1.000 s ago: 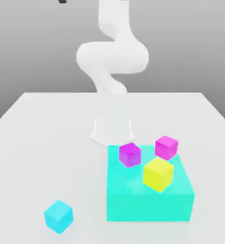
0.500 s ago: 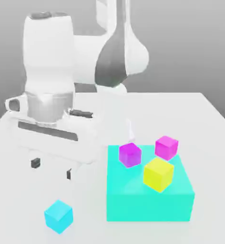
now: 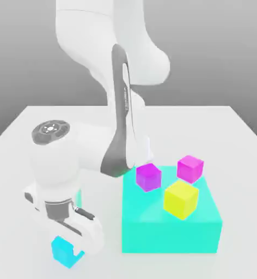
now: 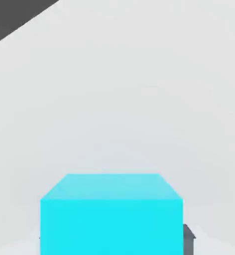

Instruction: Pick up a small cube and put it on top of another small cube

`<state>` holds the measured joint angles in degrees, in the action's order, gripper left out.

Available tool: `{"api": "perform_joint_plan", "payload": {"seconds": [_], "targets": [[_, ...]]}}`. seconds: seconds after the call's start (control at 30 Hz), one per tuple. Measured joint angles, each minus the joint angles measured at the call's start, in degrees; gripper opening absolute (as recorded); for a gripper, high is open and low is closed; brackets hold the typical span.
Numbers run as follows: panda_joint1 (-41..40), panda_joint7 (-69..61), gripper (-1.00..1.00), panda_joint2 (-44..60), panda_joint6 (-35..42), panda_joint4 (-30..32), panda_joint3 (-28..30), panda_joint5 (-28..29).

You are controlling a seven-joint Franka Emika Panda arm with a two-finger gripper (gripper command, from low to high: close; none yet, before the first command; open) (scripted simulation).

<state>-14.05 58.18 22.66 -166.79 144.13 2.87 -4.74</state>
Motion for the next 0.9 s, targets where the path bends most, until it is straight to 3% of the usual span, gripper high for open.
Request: {"api": "perform_joint_plan", "payload": {"seconds": [0.3,0.9], "targets": [[2.0,-0.4,-1.00,-15.7,11.6,4.2,0.3,3.6],[17.1,-25.9,-1.00,-53.1,33.0,20.2,-4.9,2.9]]}}
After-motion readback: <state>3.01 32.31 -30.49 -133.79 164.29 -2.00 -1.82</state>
